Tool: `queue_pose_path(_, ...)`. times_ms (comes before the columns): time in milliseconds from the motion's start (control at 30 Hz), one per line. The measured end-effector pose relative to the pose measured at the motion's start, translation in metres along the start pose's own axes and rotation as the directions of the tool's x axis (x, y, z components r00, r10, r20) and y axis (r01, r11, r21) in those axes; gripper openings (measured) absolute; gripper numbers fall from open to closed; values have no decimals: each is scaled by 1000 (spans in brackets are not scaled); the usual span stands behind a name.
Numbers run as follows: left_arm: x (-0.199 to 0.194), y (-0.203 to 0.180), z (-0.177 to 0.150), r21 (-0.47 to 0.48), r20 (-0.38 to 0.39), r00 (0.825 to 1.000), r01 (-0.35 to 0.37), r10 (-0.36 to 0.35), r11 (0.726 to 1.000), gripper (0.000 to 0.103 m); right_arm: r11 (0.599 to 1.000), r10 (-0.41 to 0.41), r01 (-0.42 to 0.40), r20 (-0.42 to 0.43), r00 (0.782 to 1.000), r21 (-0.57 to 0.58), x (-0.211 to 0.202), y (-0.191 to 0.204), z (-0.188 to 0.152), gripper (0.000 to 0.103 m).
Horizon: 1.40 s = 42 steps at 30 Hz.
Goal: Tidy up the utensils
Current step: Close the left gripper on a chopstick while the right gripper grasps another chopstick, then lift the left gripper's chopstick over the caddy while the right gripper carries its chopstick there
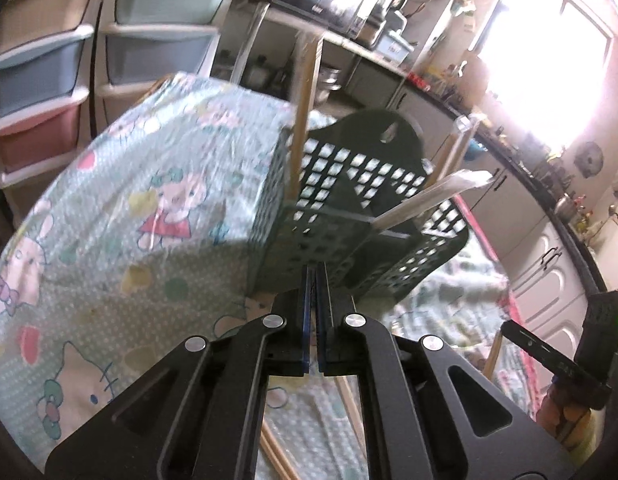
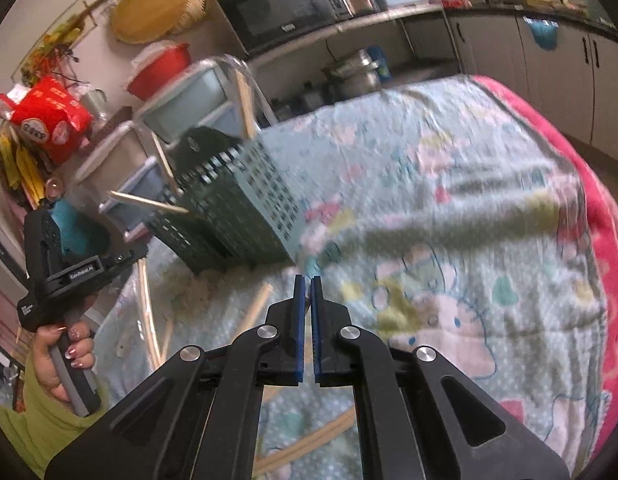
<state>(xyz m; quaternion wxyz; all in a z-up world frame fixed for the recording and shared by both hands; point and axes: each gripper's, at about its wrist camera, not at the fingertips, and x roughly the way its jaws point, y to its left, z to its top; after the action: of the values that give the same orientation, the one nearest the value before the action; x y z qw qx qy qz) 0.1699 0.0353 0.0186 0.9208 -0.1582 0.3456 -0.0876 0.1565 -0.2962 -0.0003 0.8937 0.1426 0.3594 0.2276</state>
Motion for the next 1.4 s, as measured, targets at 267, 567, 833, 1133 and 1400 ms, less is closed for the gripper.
queue_pose_path(267, -23, -20, 10, 42, 62, 997, 39, -42, 998, 0, 995, 41, -32, 92, 995, -95, -26, 34, 23, 1)
queue_pose_path(567, -46, -34, 21, 82, 127, 989, 63, -73, 995, 0, 981, 82, -52, 155, 984, -187, -43, 67, 38, 1)
queue_pose_path(833, -57, -44, 36, 110, 170, 980, 82, -100, 991, 0, 971, 104, -55, 201, 974, -233, -53, 83, 51, 1)
queue_pose_path(1133, -75, -58, 52, 148, 228, 965, 96, -129, 984, 0, 962, 127, -59, 243, 962, -268, -60, 99, 64, 1)
queue_pose_path(1400, -87, -66, 65, 174, 255, 954, 113, -156, 978, 0, 951, 157, -72, 269, 950, -302, -64, 115, 76, 1)
